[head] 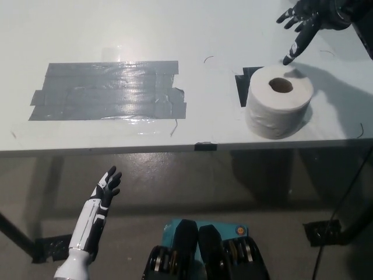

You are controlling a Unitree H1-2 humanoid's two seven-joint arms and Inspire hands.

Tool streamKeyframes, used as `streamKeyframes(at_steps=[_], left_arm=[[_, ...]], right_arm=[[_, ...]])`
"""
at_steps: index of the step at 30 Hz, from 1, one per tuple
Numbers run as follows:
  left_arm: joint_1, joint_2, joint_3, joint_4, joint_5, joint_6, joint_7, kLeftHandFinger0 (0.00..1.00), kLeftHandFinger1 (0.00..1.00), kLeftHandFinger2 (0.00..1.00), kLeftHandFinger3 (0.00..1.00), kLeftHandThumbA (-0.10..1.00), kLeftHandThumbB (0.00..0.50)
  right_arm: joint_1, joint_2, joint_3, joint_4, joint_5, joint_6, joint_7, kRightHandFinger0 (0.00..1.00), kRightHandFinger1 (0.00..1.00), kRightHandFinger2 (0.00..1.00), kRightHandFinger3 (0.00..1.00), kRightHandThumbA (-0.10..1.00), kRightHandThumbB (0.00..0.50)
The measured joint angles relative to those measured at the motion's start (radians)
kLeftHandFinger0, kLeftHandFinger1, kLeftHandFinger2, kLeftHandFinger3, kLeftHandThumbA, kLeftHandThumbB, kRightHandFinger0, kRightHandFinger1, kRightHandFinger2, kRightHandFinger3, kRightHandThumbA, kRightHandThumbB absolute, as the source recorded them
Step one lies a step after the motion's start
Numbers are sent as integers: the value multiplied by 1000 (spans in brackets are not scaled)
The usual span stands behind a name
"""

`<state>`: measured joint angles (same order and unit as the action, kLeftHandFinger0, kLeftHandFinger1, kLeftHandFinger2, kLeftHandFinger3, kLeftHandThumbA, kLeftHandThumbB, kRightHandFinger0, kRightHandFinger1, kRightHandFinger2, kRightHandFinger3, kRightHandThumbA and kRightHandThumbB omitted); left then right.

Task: A toilet paper roll is kept on the black spot on the desk infront of the robot and the robot inserts its right thumb into the hole in the centre to grab the roll. Then it passes the roll to a person.

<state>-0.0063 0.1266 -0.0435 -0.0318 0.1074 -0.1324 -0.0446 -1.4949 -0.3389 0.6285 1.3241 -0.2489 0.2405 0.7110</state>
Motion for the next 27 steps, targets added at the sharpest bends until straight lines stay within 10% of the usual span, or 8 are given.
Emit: streamKeyframes(at_steps=[27], left_arm=[[-48,0,-7,1,21,-2,-1,1000,1000,1000,1000,1000,232]], right_arm=[[10,7,-56,49,-80,-52,15,1000,1000,1000,1000,993,341]])
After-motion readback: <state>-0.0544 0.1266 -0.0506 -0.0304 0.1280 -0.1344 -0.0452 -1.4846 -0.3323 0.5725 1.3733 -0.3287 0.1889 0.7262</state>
